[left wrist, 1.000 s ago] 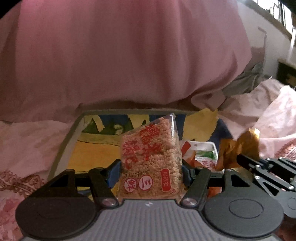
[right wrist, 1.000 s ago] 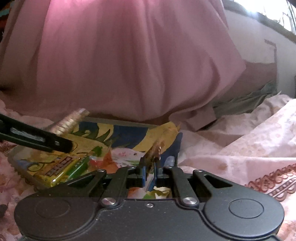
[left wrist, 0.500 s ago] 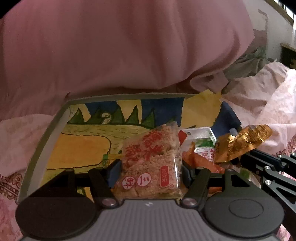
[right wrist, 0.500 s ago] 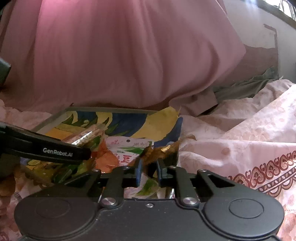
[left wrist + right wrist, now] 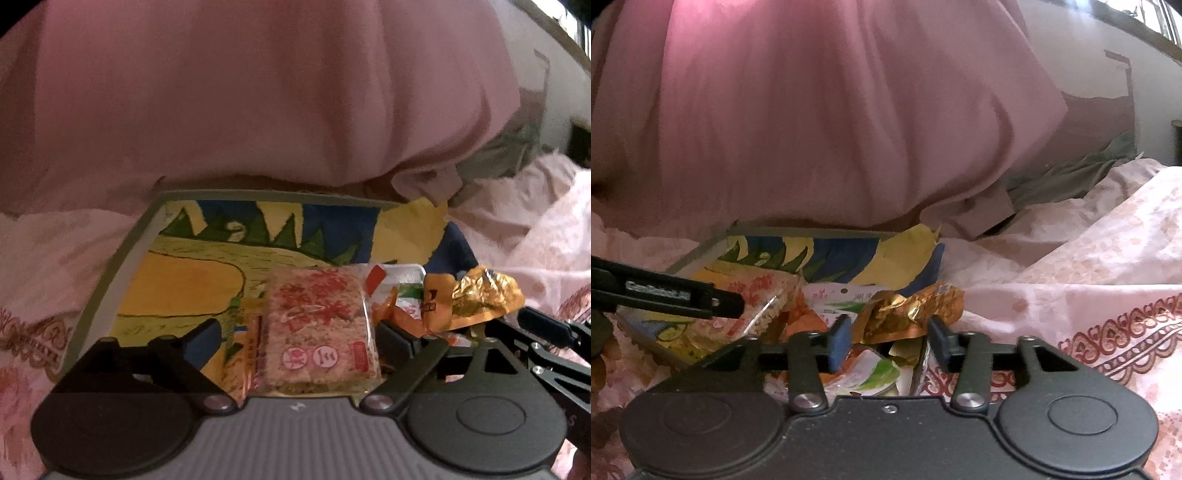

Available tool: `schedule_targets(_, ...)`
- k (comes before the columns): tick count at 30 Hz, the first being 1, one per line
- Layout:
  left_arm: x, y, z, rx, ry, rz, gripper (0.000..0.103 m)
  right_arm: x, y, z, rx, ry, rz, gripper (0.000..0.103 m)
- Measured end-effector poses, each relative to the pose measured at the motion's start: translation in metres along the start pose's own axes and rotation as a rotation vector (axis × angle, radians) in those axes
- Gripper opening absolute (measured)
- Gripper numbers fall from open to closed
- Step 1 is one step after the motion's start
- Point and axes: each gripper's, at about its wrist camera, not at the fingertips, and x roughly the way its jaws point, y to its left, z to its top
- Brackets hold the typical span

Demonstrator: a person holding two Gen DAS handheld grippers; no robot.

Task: Organize snacks
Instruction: 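Drop the rice-cracker pack from the left tool while the right tool releases the gold pack, then withdraw both tools from the box lid back over the remaining snacks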

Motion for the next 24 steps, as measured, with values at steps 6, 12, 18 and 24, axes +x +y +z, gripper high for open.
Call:
schedule_targets(6,-0.035,0.012,-0.009,-0.075,-0.058,0.004,0.102,-0.034,0.002,-0.001,-0.009,-0.049,-0.007,0.085)
schedule_targets(12,-0.081,0.02,-0.027,-0.063,-0.117,0.025,0.102,-0.07,0.006,0.007,0.021,-0.134,0.008,0.102)
schedule_targets(18,-0.131,0.03,-0.05,-0.041,-0.188,0.064,0.103,-0.113,0.016,0.002,0.041,-0.172,0.03,0.102)
schedule_targets(24,-0.181,0.044,-0.08,-0.047,-0.246,0.091,0.103,-0.152,0.035,-0.007,0.038,-0.188,0.044,0.102)
